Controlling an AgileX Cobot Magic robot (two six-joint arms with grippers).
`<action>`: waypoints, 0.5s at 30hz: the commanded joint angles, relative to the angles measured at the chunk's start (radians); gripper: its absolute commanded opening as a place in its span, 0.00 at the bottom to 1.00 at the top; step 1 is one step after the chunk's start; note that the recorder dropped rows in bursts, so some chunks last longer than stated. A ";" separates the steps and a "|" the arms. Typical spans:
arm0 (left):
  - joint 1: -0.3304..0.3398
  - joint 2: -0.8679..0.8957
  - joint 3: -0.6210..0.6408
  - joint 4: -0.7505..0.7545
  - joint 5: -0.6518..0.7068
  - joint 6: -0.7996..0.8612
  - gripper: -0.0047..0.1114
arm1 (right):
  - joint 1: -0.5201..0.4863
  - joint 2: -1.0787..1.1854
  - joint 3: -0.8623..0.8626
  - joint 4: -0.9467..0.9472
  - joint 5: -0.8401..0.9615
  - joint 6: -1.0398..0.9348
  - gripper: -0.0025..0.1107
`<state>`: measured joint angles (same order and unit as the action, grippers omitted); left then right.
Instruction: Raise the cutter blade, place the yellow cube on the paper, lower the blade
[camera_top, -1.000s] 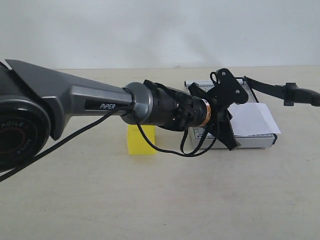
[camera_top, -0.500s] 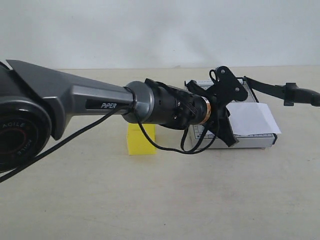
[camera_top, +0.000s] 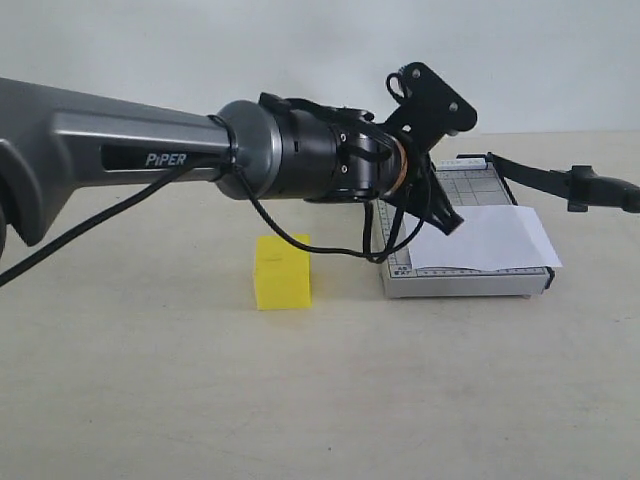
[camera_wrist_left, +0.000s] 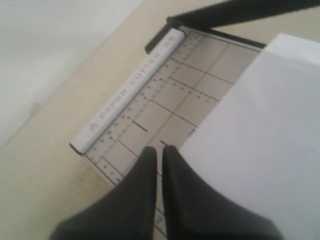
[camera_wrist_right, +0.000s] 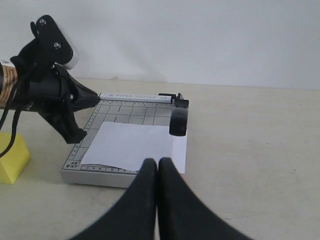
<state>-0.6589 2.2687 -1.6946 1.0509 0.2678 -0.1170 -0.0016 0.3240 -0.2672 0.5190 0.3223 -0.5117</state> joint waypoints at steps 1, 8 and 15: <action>-0.001 -0.008 0.049 -0.073 -0.078 0.070 0.08 | -0.004 -0.004 0.004 -0.001 -0.011 -0.003 0.02; -0.001 0.008 0.069 -0.066 -0.134 0.070 0.08 | -0.004 -0.004 0.004 -0.001 -0.011 -0.003 0.02; -0.001 0.048 0.069 -0.068 -0.163 0.070 0.08 | -0.004 -0.004 0.004 -0.001 -0.011 -0.003 0.02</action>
<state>-0.6589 2.3050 -1.6321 0.9929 0.1190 -0.0511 -0.0016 0.3240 -0.2672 0.5190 0.3223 -0.5117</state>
